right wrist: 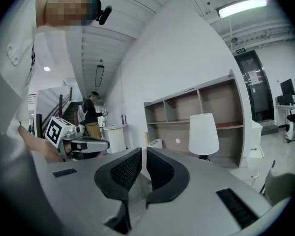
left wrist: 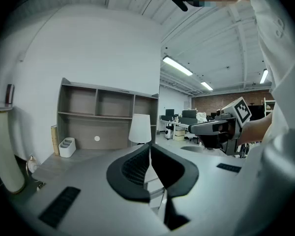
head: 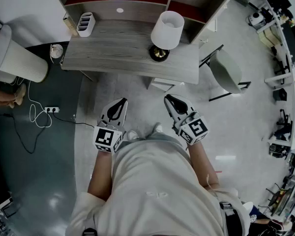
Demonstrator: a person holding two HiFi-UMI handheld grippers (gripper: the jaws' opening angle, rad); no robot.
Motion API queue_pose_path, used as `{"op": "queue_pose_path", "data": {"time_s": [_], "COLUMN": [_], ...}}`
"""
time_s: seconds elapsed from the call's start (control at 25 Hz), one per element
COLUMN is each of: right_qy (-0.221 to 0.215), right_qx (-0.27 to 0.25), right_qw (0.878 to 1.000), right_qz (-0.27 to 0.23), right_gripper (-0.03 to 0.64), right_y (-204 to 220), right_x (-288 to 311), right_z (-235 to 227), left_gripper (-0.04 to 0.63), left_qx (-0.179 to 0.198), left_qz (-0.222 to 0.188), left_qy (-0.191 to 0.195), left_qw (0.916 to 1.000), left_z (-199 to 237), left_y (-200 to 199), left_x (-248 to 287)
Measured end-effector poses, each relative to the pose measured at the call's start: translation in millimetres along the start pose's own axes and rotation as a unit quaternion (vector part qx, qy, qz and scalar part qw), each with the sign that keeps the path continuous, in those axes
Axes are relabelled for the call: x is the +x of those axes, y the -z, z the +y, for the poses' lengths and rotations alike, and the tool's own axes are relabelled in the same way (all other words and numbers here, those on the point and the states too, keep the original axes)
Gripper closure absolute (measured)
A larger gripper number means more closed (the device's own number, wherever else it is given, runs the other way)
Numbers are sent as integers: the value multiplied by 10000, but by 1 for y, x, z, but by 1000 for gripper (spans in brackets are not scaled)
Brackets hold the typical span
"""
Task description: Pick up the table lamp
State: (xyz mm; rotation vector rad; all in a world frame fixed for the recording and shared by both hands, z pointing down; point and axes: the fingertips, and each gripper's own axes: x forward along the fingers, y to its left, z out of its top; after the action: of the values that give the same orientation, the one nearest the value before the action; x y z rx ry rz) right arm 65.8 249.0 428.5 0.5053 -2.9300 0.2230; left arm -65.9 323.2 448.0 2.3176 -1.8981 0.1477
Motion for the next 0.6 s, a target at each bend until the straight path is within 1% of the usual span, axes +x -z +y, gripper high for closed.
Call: {"op": "queue_pose_path", "data": {"time_s": [0.24, 0.44, 0.6], "right_qy": [59, 197, 334], "right_qx": [63, 94, 80], "right_qw": [10000, 9998, 9994], "right_qz": [18, -6, 15], "right_gripper": [559, 559, 558], "right_y": [2, 0, 3], "right_x": [10, 24, 27], "right_z": [15, 25, 23], "left_gripper": [578, 578, 577], "left_qx": [145, -11, 37], "left_qz": [132, 63, 120], "left_qy": [24, 91, 154], "left_qw": [9998, 9999, 9998], "left_z": [12, 32, 44], "left_y": [11, 11, 20], "left_x": [-13, -19, -17]}}
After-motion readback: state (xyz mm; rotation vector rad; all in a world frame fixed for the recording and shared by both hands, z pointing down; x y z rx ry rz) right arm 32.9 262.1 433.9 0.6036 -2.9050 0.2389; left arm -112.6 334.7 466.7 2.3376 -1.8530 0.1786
